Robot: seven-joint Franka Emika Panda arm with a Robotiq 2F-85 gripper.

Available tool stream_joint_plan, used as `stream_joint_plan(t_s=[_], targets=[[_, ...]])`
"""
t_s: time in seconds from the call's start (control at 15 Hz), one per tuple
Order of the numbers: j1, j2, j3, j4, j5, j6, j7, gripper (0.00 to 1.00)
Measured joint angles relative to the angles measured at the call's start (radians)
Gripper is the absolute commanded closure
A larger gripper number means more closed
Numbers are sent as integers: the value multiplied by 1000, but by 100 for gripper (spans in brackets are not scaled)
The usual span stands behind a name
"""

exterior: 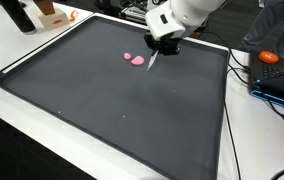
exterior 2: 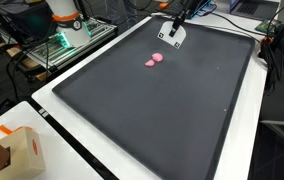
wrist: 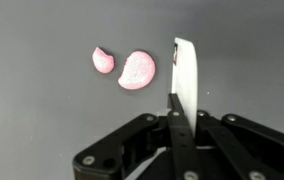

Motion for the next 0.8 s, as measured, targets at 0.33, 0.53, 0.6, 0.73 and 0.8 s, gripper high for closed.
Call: stream_joint_plan(t_s=[0.33, 0.53, 0.6, 0.73, 0.8], targets=[[-4, 10, -24, 30, 6, -2, -9, 99], [-12, 11, -33, 45, 11, -2, -12, 99], [-16, 11, -35, 50, 14, -2, -14, 99], [-28, 11, -38, 60, 32, -2, -25, 99], [-35, 11, -40, 66, 46, -2, -32, 99]])
